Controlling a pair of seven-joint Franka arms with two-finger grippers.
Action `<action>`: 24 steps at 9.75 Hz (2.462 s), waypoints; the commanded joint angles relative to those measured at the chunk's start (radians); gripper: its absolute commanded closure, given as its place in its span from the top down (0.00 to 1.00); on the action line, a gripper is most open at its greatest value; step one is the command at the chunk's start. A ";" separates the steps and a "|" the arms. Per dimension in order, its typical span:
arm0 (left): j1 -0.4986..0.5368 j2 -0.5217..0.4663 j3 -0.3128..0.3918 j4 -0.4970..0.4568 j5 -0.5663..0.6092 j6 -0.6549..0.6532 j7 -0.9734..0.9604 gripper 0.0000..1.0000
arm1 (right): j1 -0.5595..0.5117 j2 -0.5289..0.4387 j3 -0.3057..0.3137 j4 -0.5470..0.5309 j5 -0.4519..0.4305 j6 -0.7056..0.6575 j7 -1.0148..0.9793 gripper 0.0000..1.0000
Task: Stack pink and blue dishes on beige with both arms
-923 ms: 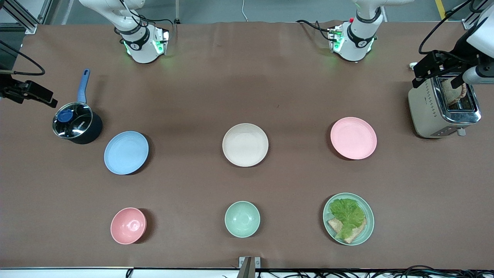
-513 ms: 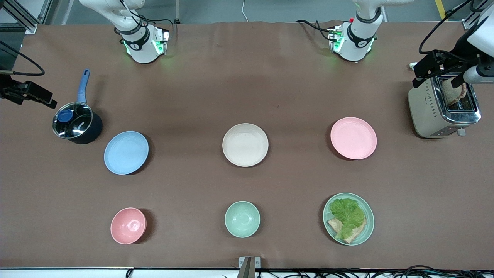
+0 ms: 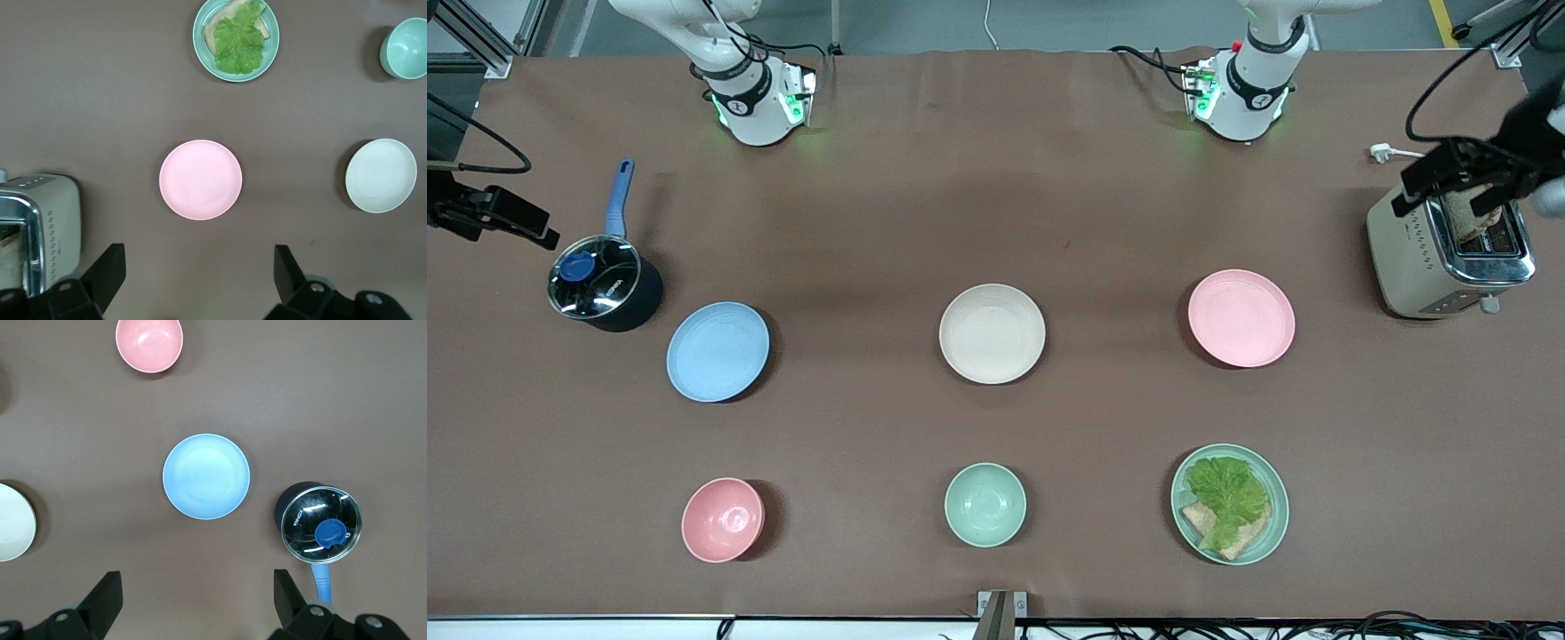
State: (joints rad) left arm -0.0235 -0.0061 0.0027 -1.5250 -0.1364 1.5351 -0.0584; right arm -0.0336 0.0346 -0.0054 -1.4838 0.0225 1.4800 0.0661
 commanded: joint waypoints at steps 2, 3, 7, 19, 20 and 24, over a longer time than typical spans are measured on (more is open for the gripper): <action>0.002 0.089 0.034 -0.271 -0.040 0.245 0.165 1.00 | -0.130 0.103 -0.002 -0.065 0.169 0.099 -0.197 1.00; -0.001 0.148 0.036 -0.294 -0.035 0.263 0.182 1.00 | -0.138 0.119 -0.025 -0.155 0.180 0.208 -0.282 1.00; 0.042 0.317 0.034 -0.444 -0.040 0.530 0.479 1.00 | -0.181 0.247 -0.076 -0.433 0.316 0.566 -0.543 1.00; 0.063 0.518 0.037 -0.497 -0.104 0.645 0.565 0.19 | -0.215 0.492 -0.077 -0.546 0.652 0.770 -0.838 0.43; 0.065 0.517 0.037 -0.494 -0.104 0.645 0.565 0.06 | -0.218 0.492 -0.077 -0.546 0.654 0.766 -0.835 0.27; 0.060 0.344 -0.053 -0.384 -0.104 0.435 0.437 0.00 | -0.226 0.484 -0.084 -0.485 0.651 0.682 -0.810 0.01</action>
State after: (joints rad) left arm 0.0370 0.4014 -0.0013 -1.9309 -0.2304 2.0518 0.4451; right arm -0.2505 0.5357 -0.0873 -1.9977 0.6503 2.2154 -0.7478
